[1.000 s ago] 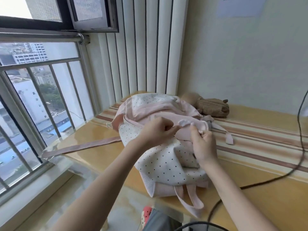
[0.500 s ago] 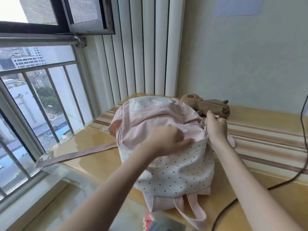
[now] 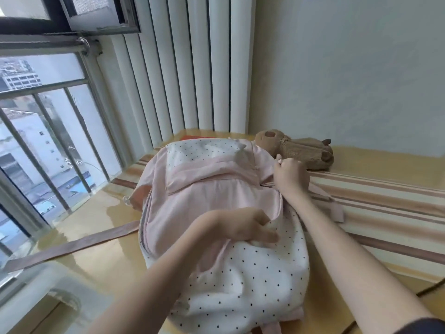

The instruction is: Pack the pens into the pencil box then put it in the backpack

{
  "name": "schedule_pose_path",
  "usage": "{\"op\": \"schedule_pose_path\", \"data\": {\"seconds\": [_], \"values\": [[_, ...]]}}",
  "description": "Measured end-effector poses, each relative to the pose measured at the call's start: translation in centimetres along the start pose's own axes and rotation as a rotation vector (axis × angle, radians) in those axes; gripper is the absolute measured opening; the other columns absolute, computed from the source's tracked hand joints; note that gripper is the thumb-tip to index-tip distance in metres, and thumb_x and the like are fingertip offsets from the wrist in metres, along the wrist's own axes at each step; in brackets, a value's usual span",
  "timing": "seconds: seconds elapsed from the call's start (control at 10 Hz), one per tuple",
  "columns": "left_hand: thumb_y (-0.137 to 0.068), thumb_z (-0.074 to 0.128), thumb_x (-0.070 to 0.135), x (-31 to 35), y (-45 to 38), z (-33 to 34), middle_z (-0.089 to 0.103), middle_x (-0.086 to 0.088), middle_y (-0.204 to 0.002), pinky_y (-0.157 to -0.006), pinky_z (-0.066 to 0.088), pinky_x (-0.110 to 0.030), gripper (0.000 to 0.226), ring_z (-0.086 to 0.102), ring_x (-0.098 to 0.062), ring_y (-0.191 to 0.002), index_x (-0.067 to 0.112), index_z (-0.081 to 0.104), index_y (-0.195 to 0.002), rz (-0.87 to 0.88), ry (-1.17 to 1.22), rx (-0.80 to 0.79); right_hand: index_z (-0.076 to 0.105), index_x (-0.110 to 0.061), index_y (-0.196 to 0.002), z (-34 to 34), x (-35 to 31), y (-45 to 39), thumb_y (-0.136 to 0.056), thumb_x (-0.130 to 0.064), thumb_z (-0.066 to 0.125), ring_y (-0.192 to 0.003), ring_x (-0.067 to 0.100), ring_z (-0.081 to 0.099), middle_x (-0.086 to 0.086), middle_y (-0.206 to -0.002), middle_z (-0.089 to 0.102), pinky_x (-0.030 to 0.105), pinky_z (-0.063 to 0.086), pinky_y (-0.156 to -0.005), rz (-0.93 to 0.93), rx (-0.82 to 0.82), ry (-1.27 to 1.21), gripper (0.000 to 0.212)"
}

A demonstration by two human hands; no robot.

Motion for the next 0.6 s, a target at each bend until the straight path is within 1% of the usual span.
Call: {"op": "schedule_pose_path", "data": {"seconds": [0.1, 0.2, 0.3, 0.4, 0.5, 0.6], "values": [[-0.089, 0.054, 0.027, -0.4, -0.6, 0.4, 0.036, -0.008, -0.054, -0.054, 0.030, -0.026, 0.035, 0.030, -0.020, -0.047, 0.009, 0.048, -0.059, -0.023, 0.004, -0.006, 0.069, 0.008, -0.096, 1.9, -1.1, -0.8, -0.099, -0.023, 0.034, -0.093, 0.044, 0.064, 0.030, -0.098, 0.068, 0.038, 0.046, -0.072, -0.092, -0.011, 0.156, 0.047], [-0.090, 0.055, 0.022, -0.6, -1.1, 0.4, 0.037, 0.000, -0.046, -0.047, 0.032, -0.020, 0.035, 0.032, -0.013, -0.040, 0.008, 0.048, -0.059, -0.056, 0.046, -0.015, 0.069, 0.008, -0.094, 2.7, -0.7, -1.1, -0.099, -0.023, 0.033, -0.093, 0.044, 0.064, 0.031, -0.098, 0.068, 0.038, 0.045, -0.070, -0.068, -0.015, 0.183, 0.048], [-0.090, 0.058, 0.023, -1.2, -1.2, 0.4, 0.040, 0.008, -0.040, -0.044, 0.034, -0.015, 0.042, 0.036, -0.005, -0.035, 0.011, 0.046, -0.052, -0.059, 0.135, -0.002, 0.069, 0.007, -0.091, 2.7, 0.4, -1.2, -0.099, -0.027, 0.034, -0.089, 0.044, 0.064, 0.031, -0.095, 0.067, 0.039, 0.044, -0.068, -0.038, -0.015, 0.121, 0.050], [-0.088, 0.061, 0.032, -1.7, -1.2, 0.8, 0.042, 0.011, -0.038, -0.047, 0.033, -0.020, 0.045, 0.039, -0.001, -0.035, 0.020, 0.046, -0.047, -0.045, 0.179, 0.109, 0.062, -0.010, -0.062, 2.4, 1.5, -0.4, -0.096, -0.035, 0.038, -0.077, 0.039, 0.061, 0.020, -0.075, 0.067, 0.035, 0.036, -0.058, -0.049, -0.110, -0.029, 0.049], [-0.090, 0.058, 0.034, -1.1, -1.2, 0.6, 0.033, 0.007, -0.051, -0.050, 0.026, -0.026, 0.044, 0.030, -0.006, -0.044, 0.020, 0.039, -0.053, 0.057, 0.193, 0.241, 0.044, -0.015, -0.065, 1.0, 2.4, 0.8, -0.093, -0.031, 0.050, -0.072, 0.030, 0.053, 0.002, -0.064, 0.053, 0.036, 0.035, -0.062, -0.017, -0.207, -0.275, 0.033], [-0.092, 0.058, 0.030, -0.3, -0.8, -0.8, 0.041, 0.004, -0.054, -0.047, 0.032, -0.023, 0.032, 0.037, -0.004, -0.043, 0.013, 0.045, -0.069, 0.159, 0.305, 0.531, 0.050, -0.013, -0.093, -1.5, 2.9, 2.1, -0.090, -0.024, 0.057, -0.079, 0.027, 0.060, 0.007, -0.081, 0.061, 0.042, 0.047, -0.073, 0.042, -0.179, -0.566, 0.014]]}}
Point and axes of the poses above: each hand's wrist, its own y-axis away from the middle knuckle, its own z-axis out of the palm, x = y × z, the point moved 3 cm from there along -y, towards the middle knuckle
